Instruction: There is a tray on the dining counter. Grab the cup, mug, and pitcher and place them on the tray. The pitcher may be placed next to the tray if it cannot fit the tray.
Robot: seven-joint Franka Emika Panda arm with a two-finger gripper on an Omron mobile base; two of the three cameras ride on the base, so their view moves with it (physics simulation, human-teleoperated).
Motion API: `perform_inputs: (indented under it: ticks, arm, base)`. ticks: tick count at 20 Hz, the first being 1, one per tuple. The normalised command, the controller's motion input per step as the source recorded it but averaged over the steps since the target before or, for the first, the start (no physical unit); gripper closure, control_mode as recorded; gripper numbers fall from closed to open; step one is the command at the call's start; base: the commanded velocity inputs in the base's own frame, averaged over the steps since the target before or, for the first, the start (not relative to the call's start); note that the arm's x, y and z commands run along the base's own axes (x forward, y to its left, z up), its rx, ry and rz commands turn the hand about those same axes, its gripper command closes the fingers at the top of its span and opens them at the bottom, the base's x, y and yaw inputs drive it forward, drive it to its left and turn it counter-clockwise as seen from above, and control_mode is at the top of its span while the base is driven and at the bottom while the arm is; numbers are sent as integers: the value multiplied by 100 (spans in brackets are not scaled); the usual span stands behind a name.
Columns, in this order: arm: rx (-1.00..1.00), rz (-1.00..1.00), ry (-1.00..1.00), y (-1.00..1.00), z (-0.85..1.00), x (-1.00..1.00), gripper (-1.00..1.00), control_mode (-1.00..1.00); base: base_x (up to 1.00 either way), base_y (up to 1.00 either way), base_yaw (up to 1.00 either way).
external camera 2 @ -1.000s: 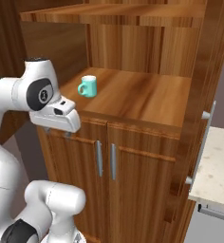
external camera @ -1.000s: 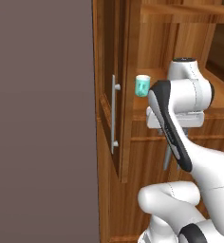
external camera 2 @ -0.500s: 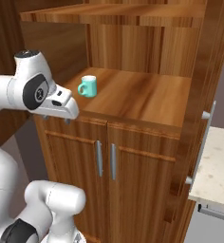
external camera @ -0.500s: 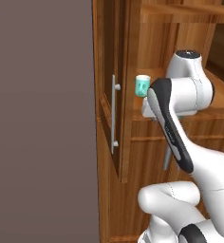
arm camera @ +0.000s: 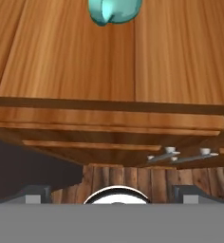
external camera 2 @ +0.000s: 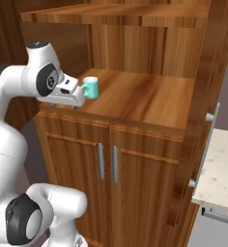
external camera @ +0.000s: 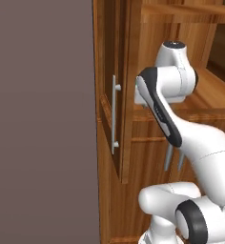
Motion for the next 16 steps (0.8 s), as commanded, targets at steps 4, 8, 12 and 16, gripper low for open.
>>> perform_inputs:
  ticks: [4, 8, 12, 16]
  arm:
    - [0, 0, 0, 0, 2, 49, -100, -100]
    - [0, 0, 0, 0, 0, 36, -100, -100]
    - [0, -6, -3, 0, 0, 22, -100, -100]
    - [0, -12, -3, 0, 0, 16, -100, -100]
  base:
    - [0, 0, 0]
    - [0, 0, 0]
    - [0, 0, 0]
    - [0, 0, 0]
